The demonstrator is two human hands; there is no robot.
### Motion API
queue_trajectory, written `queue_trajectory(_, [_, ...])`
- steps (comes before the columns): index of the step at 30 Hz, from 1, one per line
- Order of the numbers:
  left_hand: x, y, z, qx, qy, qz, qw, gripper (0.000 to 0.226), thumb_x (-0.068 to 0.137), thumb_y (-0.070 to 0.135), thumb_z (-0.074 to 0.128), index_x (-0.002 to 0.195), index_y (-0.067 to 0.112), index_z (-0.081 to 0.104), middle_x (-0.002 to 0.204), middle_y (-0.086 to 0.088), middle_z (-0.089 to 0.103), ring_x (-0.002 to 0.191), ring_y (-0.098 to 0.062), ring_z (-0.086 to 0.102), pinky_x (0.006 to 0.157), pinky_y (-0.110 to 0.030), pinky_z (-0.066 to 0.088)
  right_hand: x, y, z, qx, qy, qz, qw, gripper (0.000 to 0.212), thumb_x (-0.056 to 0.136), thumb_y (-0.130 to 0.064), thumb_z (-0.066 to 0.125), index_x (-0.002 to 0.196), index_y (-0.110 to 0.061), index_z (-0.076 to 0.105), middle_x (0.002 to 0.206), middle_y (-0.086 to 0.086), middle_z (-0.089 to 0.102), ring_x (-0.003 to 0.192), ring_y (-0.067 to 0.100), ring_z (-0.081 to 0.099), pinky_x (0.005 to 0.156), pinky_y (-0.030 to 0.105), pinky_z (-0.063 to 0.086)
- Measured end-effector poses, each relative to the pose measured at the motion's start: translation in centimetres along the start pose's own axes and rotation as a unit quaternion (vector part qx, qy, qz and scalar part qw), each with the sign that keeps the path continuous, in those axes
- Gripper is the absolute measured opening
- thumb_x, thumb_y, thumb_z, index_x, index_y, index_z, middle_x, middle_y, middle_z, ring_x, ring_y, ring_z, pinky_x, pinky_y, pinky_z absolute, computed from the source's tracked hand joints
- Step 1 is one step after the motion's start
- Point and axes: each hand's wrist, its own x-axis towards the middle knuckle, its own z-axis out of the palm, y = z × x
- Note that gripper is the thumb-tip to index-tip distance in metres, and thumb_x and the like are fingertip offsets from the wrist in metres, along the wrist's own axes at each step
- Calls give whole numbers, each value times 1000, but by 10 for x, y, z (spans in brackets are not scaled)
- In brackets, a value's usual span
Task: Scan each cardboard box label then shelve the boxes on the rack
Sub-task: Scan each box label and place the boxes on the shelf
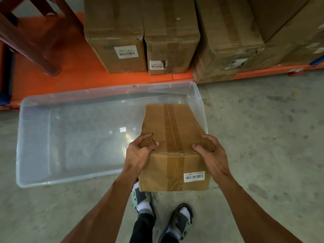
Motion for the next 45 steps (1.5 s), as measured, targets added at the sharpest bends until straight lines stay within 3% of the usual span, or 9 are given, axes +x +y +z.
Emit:
queue_trajectory(4, [-42,37,-8,24,9,32,999,43,76,25,86,116,30,73,102,27,60,91,6,58,69,-3,48,-29,-36,-20,13,2,-26,1000,45,76,-42,89,112,-56,66,104,-22,70,82,2,71,75,23,56])
queue_trajectory(8, [-106,104,-16,54,12,77,996,47,76,31,86,121,30,71,120,7,66,107,-13,65,95,-27,53,-73,-101,-58,13,12,-66,998,46,74,-45,89,115,-51,68,85,-20,71,76,2,71,76,28,59])
queue_trajectory(12, [-179,187,-19,74,7,142,987,49,77,31,85,123,28,70,124,4,65,103,-9,63,85,-17,49,-128,-180,-106,17,28,-111,993,60,59,-67,78,115,-49,68,73,-8,74,74,6,71,74,27,55])
queue_trajectory(18, [-288,295,-17,101,-5,243,965,58,68,46,81,122,29,70,122,5,62,107,-12,59,95,-29,48,-217,-285,-184,32,76,-197,977,63,61,-63,75,118,-36,69,100,-10,70,84,-1,64,64,9,44])
queue_trajectory(21, [-338,338,-15,99,-28,291,951,58,66,53,79,120,35,69,114,10,60,100,-4,57,85,-30,49,-266,-328,-220,32,131,-244,960,60,65,-62,71,119,-36,70,100,-12,65,83,-6,57,65,4,38])
queue_trajectory(26, [-414,389,-21,102,-34,380,919,60,62,60,77,119,40,69,126,7,63,111,-15,60,101,-40,49,-341,-373,-264,39,212,-314,925,58,71,-57,67,123,-34,71,117,-1,64,110,24,57,102,43,47])
queue_trajectory(33, [-521,436,-78,85,-63,481,870,59,57,63,72,112,43,70,122,10,63,109,-8,57,82,-22,42,-455,-419,-271,118,289,-402,861,48,74,-46,62,117,-32,76,111,5,70,98,26,63,83,41,53])
queue_trajectory(39, [-602,490,-154,52,-40,563,824,43,61,55,73,103,45,72,111,16,66,102,-5,60,79,-26,47,-533,-489,-250,172,293,-475,812,44,74,-48,60,113,-33,76,103,0,71,91,17,61,66,25,42])
queue_trajectory(45, [-642,559,-219,22,22,618,785,38,65,52,73,102,44,72,113,10,67,106,-12,61,92,-36,52,-564,-597,-226,200,254,-552,769,47,74,-50,59,113,-30,76,103,0,72,89,16,64,66,26,44])
